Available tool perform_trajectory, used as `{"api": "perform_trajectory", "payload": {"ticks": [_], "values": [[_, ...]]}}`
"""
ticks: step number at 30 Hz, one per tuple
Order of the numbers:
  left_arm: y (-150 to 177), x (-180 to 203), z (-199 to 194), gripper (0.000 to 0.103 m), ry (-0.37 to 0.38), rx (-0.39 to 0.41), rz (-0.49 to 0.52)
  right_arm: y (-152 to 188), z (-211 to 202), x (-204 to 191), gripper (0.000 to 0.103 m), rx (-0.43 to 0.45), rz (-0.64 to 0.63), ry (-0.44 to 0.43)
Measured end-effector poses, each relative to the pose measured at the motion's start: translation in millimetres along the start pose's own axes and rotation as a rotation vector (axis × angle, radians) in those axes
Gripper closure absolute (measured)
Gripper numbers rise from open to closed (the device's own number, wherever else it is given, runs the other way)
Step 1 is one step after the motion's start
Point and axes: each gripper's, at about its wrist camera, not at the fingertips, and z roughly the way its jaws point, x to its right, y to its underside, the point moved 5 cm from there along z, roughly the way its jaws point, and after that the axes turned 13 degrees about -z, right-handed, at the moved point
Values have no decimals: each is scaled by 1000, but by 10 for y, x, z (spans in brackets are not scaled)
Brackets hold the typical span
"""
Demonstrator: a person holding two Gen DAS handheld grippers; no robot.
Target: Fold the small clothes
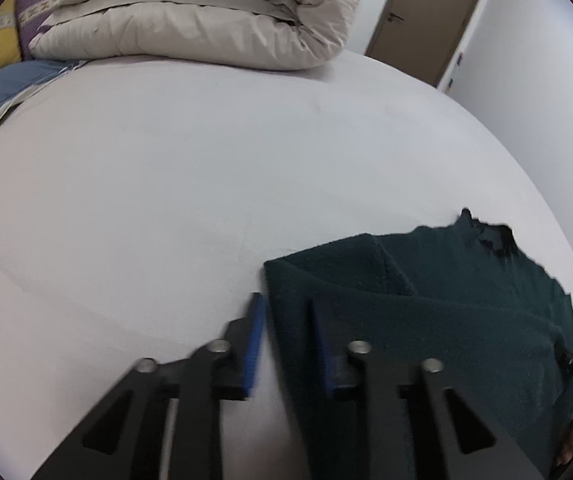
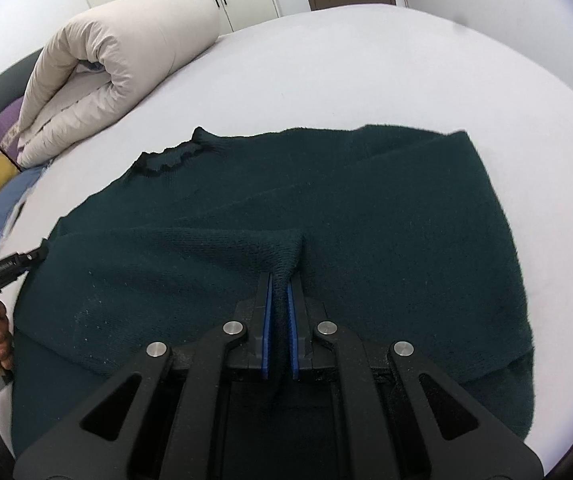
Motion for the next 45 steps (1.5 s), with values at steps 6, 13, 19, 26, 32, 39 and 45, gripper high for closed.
{"api": "perform_trajectory", "payload": {"ticks": [6,13,19,26,32,39,45], "values": [[-5,20,53,94,-38,23,36,-43,17,-91,98,-28,-53,44],[10,31,44,94,-43,39,69,-276,-114,-287,98,-9,-187,147],[9,49,49,94,-54,45,86,-90,55,-101,97,-26,-67,42],[-22,-106,-428,75,13,103,-3,-45,-228,-59,50,30,0,30],[358,-13,-796,67,19,73,100,130,-373,-161,45,5,12,-4],[688,-82,-558,40,-134,23,163,223,-315,-347,45,-61,-88,53],[753,-124,-570,89,-73,23,134,179,-374,-411,86,-74,-136,73]]}}
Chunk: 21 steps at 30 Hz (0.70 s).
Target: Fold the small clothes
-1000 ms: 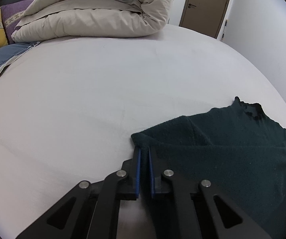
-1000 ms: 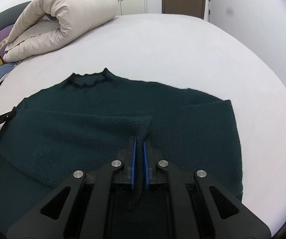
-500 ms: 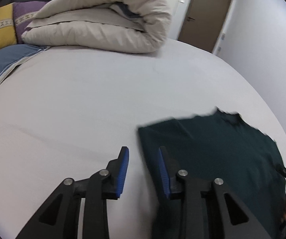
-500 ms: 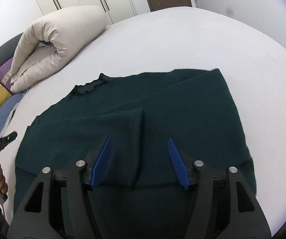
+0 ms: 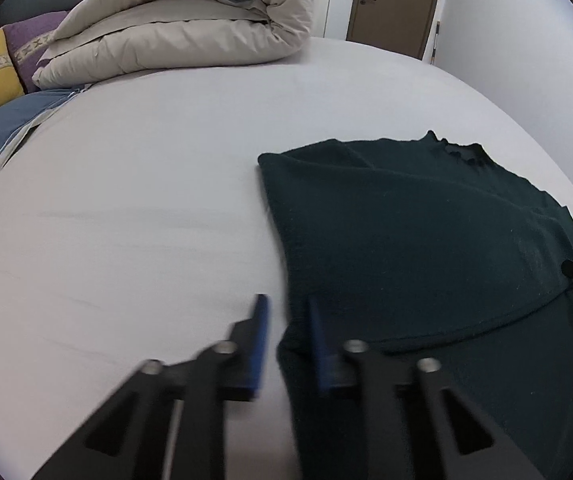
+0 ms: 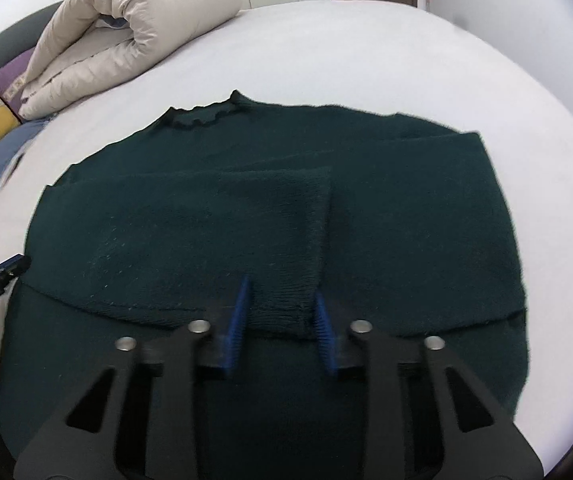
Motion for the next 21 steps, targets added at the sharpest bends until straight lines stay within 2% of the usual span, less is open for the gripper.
{"api": "perform_trajectory", "payload": {"ticks": [1,2,3,5,8,10,13,14,15,16,17,18,20,21], "values": [[-3,-19,-8,99,-13,7,-10,-22,-9,12,91,5,6,5],[0,-74,-5,102,-53,15,-21,-39,-26,27,92,11,11,9],[16,-149,25,102,-66,10,-49,-38,-42,34,92,13,12,15],[33,-257,86,102,-23,-18,-111,-17,31,34,92,-7,6,11],[7,-140,46,102,-55,3,-58,10,101,58,91,-5,16,-1],[-25,-102,-9,102,-41,12,-77,12,61,79,89,1,38,-19],[-123,-27,-228,102,-32,87,-80,10,-92,141,87,30,70,-29],[-146,17,-285,99,-33,108,-67,-15,-122,154,83,48,76,-29],[-172,106,-329,90,-25,123,-42,-29,-167,169,78,68,83,-31],[-188,158,-337,74,-25,126,-18,-47,-201,177,66,85,91,-34],[-180,227,-317,64,-38,124,15,-66,-208,170,52,94,99,-39],[-154,291,-273,55,-58,124,51,-73,-197,148,48,94,99,-43],[-74,339,-92,56,-106,92,99,-75,-118,50,47,67,43,-36],[-8,303,44,59,-131,44,107,-70,-33,1,51,34,4,-18]]}}
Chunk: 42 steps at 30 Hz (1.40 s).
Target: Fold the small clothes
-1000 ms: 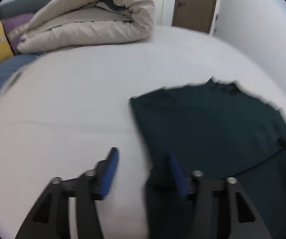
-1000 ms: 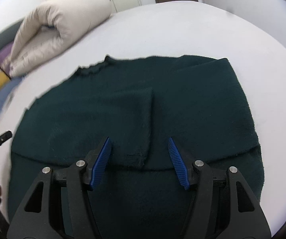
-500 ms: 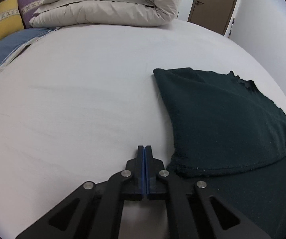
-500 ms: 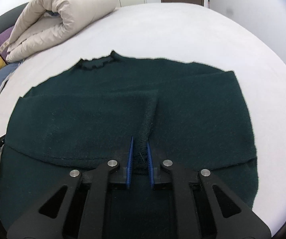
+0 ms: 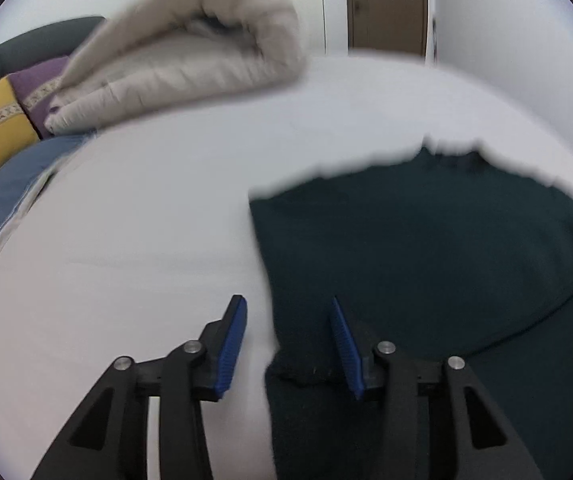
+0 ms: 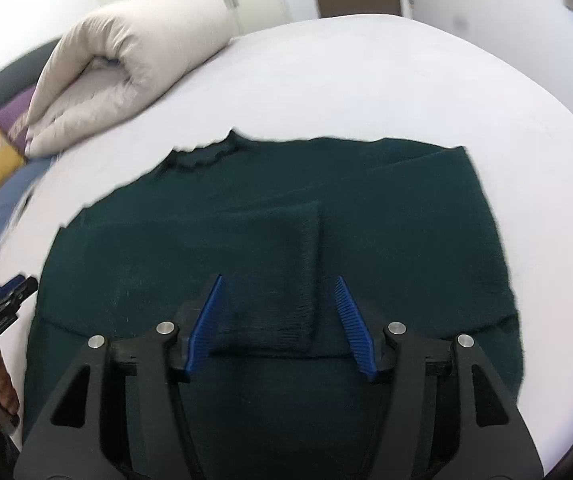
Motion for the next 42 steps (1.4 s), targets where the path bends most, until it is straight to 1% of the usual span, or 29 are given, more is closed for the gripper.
{"api": "perform_trajectory", "payload": {"ticks": [1,3,5,9,11,13,15,16,17,18,19,21,23,24,25,27,29,34,38,40,42], "values": [[57,-42,84,59,17,-18,-21,54,90,-36,61,-45,-35,15],[61,-105,90,59,43,-12,-57,102,93,-15,63,-17,-32,10],[44,-100,71,59,27,-7,-49,127,65,45,69,-13,5,5],[45,-139,71,59,38,-2,-74,172,32,109,69,3,40,-24],[21,-174,74,59,60,-12,-92,205,-78,183,69,-2,95,-58],[36,-259,46,54,98,-21,-134,255,-317,299,67,24,159,-64],[44,-346,-20,50,92,-27,-168,320,-608,407,67,78,192,-56],[63,-382,-96,50,91,-28,-184,415,-800,476,67,100,215,-57],[96,-398,-189,50,103,-24,-193,481,-915,504,64,114,235,-65],[135,-408,-282,50,113,-21,-186,581,-1051,542,62,127,255,-74],[194,-416,-389,50,125,-25,-174,677,-1158,574,58,133,264,-77],[317,-466,-614,50,167,-33,-179,930,-1383,600,56,140,269,-77],[495,-517,-876,42,227,-39,-199,1229,-1576,618,56,131,283,-86],[588,-536,-981,35,255,-49,-208,1364,-1646,627,56,126,296,-90],[686,-551,-1074,33,282,-64,-209,1517,-1708,624,56,119,311,-96],[903,-604,-1246,33,320,-93,-216,1797,-1838,631,55,108,338,-108],[1124,-695,-1382,33,358,-127,-238,2003,-1925,633,55,101,345,-123],[1684,-988,-1600,33,444,-239,-379,2387,-2099,636,56,64,327,-155],[2093,-999,-1709,33,455,-326,-385,2598,-2167,597,55,31,313,-188],[2223,-985,-1691,33,453,-370,-389,2690,-2186,553,55,12,300,-215],[2319,-1006,-1657,33,453,-397,-401,2776,-2198,516,56,-13,284,-244]]}}
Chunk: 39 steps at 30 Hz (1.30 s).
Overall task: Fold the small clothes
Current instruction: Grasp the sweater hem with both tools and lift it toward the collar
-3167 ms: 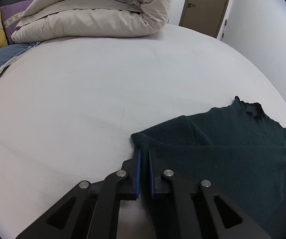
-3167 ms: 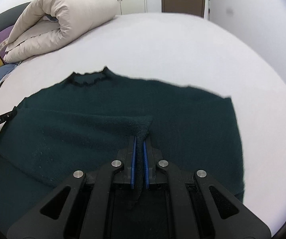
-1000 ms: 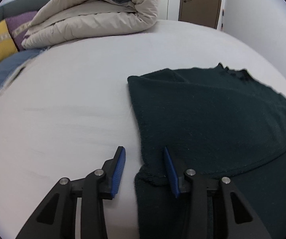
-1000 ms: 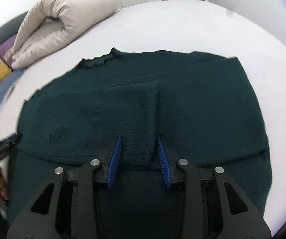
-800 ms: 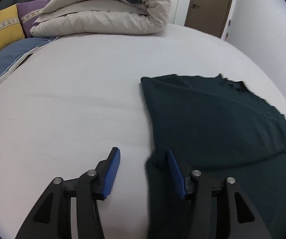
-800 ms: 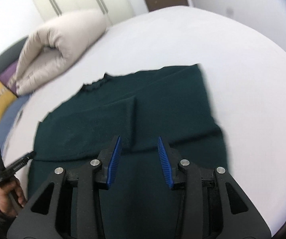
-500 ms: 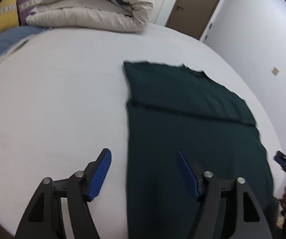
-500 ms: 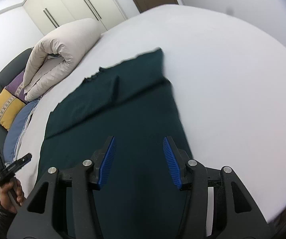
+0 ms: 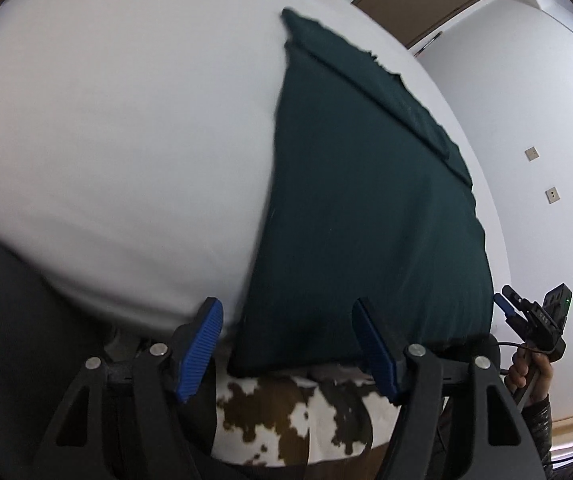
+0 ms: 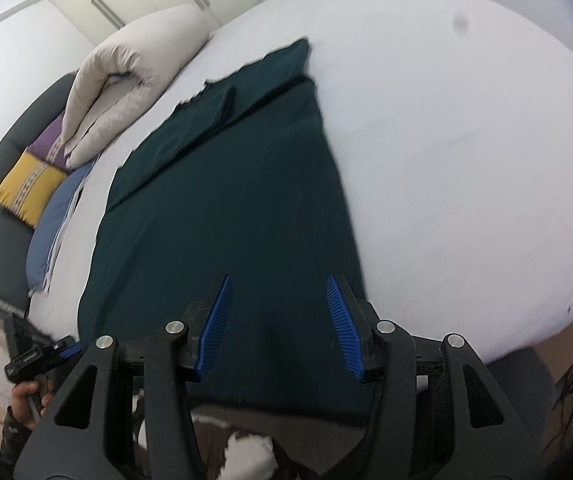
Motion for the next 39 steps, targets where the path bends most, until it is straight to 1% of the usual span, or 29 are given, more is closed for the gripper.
{"api": "perform_trajectory", "payload": {"ticks": [2,4,8,9,13,15,20,23,24,25,28,31,35,39], "values": [[-4,-77,82,33,-21,-25,-30,108,0,-14,55,-42,-12,-6],[-15,-86,81,33,-3,-24,-36,213,-19,-7,55,-76,-15,-6],[-24,-102,74,34,17,-24,-46,340,-80,64,56,-102,6,-22],[-26,-106,72,36,17,-23,-45,374,-98,83,56,-107,12,-19],[-38,-144,60,52,10,-22,-59,422,-112,160,56,-130,38,-18],[-34,-148,69,54,16,-25,-65,429,-125,173,56,-134,41,-21],[13,-88,103,55,31,-51,-42,405,-110,163,56,-154,33,-23],[8,-89,105,56,36,-54,-46,366,-103,175,56,-174,29,-18],[6,-99,105,65,38,-55,-51,339,-96,175,56,-178,29,-17],[4,-116,111,77,37,-57,-59,340,-115,184,56,-181,30,-9],[12,-117,100,88,43,-59,-60,319,-156,256,56,-186,40,14],[20,-83,92,93,45,-56,-46,311,-187,333,56,-200,50,38],[24,-62,60,94,54,-50,-37,324,-174,381,56,-207,66,26],[26,-62,35,94,58,-44,-36,348,-52,400,56,-233,80,7]]}}
